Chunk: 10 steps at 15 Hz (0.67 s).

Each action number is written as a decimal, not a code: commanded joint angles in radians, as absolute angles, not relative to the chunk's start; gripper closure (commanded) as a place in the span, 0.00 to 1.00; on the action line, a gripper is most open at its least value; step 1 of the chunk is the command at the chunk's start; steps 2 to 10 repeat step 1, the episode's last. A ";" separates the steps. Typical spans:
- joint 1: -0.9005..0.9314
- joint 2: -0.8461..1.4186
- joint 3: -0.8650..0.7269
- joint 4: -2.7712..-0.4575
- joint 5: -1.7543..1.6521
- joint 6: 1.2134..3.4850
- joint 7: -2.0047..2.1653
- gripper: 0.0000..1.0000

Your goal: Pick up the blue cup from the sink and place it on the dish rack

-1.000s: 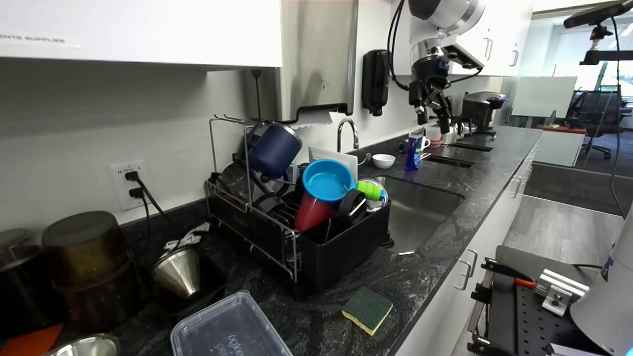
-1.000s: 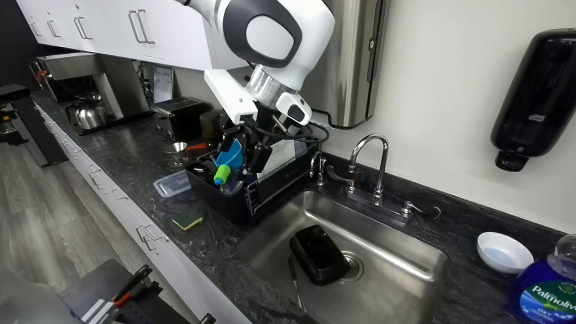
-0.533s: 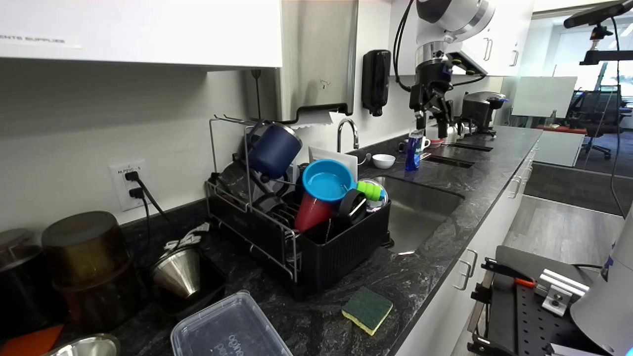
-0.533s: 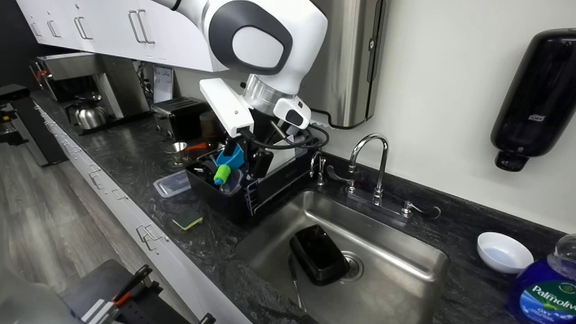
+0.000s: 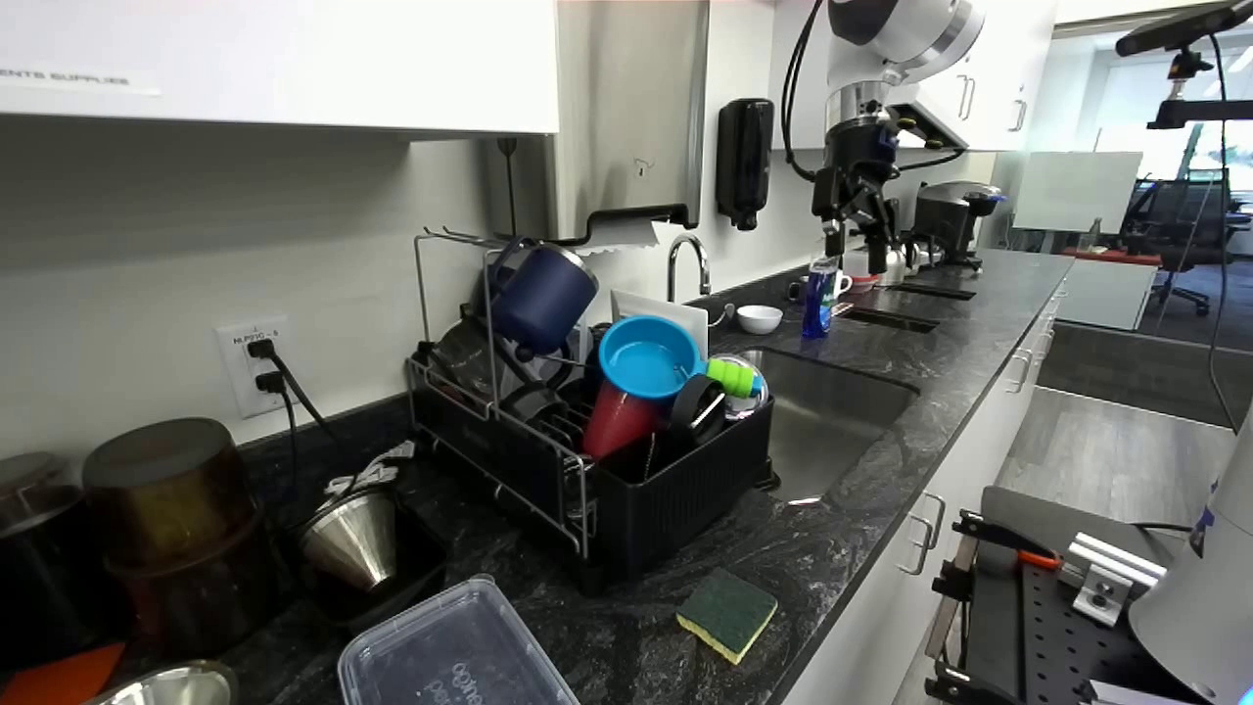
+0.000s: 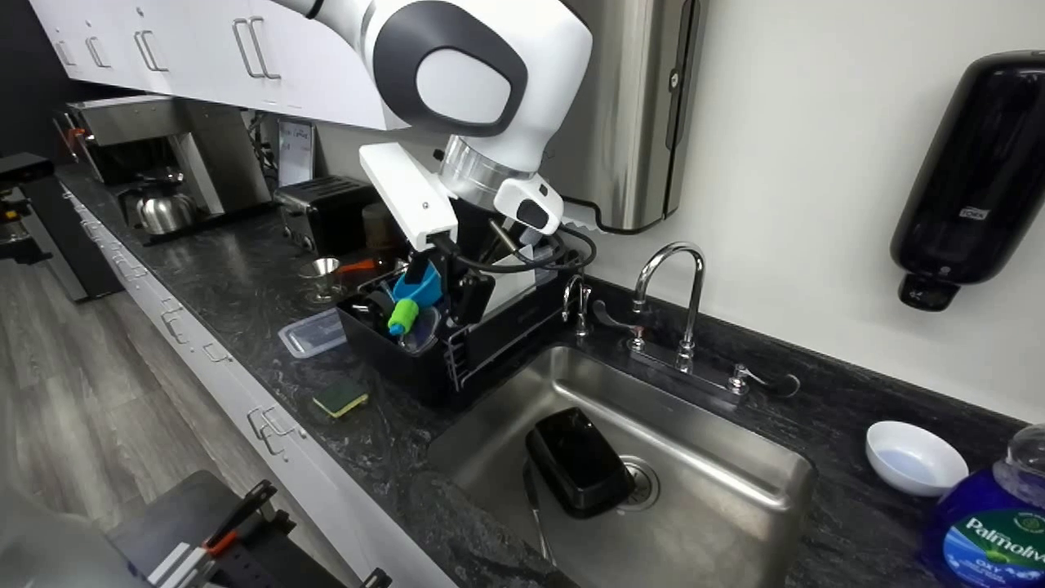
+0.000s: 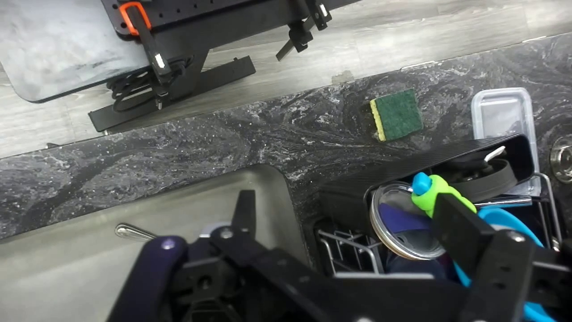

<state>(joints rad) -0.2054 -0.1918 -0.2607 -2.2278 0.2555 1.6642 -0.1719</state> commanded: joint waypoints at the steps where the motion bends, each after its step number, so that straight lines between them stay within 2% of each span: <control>1: -0.209 -0.191 -0.258 -2.226 0.256 1.663 -0.173 0.00; 10: -0.209 -0.191 -0.258 -2.226 0.256 1.663 -0.173 0.00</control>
